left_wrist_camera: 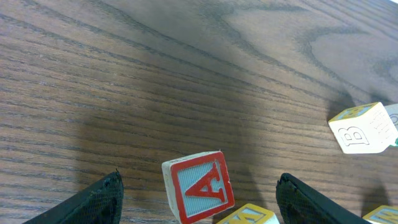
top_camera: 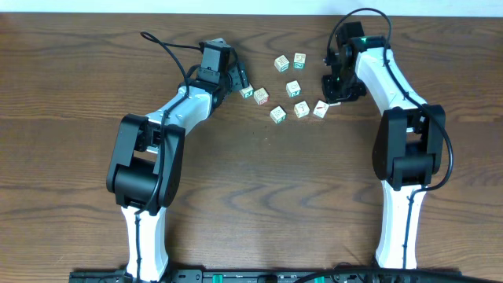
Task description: Lift 5 blocks
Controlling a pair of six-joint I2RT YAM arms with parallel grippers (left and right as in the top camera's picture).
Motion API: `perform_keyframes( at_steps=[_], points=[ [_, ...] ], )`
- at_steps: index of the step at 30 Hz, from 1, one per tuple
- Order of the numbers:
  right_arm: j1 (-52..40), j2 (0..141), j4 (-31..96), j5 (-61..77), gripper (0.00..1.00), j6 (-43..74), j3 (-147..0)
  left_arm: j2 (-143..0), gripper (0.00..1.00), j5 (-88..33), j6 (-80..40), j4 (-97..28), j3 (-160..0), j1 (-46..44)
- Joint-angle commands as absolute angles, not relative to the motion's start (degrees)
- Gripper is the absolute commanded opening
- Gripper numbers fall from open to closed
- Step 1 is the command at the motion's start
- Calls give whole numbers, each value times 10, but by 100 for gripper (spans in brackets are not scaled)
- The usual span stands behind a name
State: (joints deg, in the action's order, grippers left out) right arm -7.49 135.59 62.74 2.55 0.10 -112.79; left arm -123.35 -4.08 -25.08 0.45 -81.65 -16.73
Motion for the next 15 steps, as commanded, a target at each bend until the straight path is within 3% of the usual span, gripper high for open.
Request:
perform_keyframes(
  at_steps=[1, 11, 15],
  points=[
    [-72, 1332, 643, 20, 1, 29, -1146, -1240, 79, -31, -263, 10, -830, -171],
    [-85, 1195, 774, 65, 1, 84, -1145, -1241, 77, -31, -254, 33, -830, -171],
    [-128, 1157, 798, 69, 1, 94, -1126, -1243, 71, -31, -253, 36, -830, -171]
  ],
)
